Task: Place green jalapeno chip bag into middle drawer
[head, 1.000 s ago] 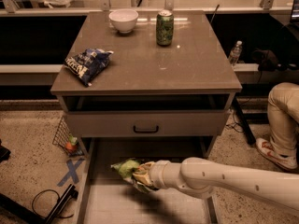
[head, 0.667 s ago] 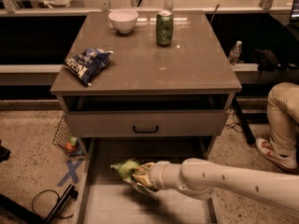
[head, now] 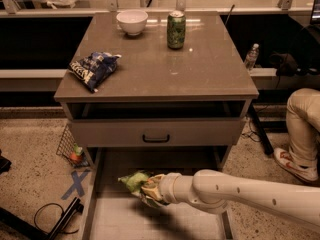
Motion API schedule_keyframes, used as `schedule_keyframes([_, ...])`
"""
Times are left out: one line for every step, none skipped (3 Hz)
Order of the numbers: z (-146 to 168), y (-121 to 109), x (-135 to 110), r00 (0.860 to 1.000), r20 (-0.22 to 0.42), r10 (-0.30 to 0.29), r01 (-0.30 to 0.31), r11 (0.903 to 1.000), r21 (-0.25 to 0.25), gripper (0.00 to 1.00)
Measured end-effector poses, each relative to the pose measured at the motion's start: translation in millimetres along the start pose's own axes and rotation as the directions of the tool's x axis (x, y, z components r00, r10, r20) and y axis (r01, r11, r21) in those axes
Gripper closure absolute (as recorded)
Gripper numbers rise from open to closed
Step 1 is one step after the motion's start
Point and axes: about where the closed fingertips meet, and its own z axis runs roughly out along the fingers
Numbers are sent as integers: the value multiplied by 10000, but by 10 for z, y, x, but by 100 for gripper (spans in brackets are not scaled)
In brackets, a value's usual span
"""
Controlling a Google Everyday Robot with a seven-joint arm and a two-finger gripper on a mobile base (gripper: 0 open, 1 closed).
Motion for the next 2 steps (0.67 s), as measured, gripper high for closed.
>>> schedule_keyframes([13, 15, -5, 10000, 3, -8, 8, 10000, -36, 4])
schedule_keyframes([18, 20, -6, 10000, 4, -10, 10, 10000, -49, 0])
